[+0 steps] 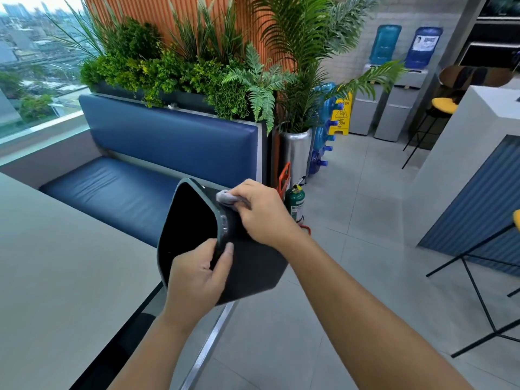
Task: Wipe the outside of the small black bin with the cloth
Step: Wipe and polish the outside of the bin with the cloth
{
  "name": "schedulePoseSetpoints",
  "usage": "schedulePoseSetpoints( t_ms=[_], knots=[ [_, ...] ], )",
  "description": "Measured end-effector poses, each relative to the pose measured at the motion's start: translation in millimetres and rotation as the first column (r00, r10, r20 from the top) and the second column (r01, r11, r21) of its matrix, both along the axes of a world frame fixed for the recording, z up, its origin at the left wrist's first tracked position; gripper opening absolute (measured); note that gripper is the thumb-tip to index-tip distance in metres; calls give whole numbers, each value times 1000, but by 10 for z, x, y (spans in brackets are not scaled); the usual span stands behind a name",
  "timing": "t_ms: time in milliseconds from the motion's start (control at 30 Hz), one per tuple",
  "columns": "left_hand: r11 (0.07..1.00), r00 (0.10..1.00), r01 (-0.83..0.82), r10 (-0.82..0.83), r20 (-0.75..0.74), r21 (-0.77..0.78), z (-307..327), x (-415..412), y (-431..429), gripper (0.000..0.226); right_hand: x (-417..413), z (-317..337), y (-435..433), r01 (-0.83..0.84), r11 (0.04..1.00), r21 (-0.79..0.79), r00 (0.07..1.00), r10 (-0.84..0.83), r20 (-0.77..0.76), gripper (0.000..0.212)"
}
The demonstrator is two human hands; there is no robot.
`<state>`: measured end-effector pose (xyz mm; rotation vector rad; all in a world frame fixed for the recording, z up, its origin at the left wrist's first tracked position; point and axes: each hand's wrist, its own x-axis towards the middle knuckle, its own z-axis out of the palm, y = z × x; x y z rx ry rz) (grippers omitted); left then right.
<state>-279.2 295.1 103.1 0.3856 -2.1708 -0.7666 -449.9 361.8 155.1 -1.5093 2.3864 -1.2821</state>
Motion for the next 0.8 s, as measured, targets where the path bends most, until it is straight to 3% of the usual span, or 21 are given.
schedulePoseSetpoints(
  t_ms=[100,233,300,367,567,700,800],
  knots=[
    [968,991,-121,132,-36,221,45,-17,-109,43,316,-113,169,-4,980,-198,998,-8,-62,26],
    [866,972,-195,233,-27,460,92,-28,-189,33,101,-551,430,267,900,-343,952,-301,-48,20],
    [855,974,-201,227,3,477,68,-42,-178,30,-55,-628,434,403,854,-327,909,-416,34,17],
    [856,973,-209,230,14,472,66,-93,-153,34,31,-576,323,426,834,-351,896,-442,38,18],
    [829,950,-266,313,-13,492,174,-272,-202,43,634,-660,260,179,903,-392,962,-244,-123,31],
    [816,932,-313,364,-11,487,180,-135,-388,40,49,-758,534,390,857,-338,911,-411,8,25],
    [792,931,-316,364,10,522,165,-100,-461,37,-275,-547,482,438,842,-314,898,-428,103,18]
  ],
)
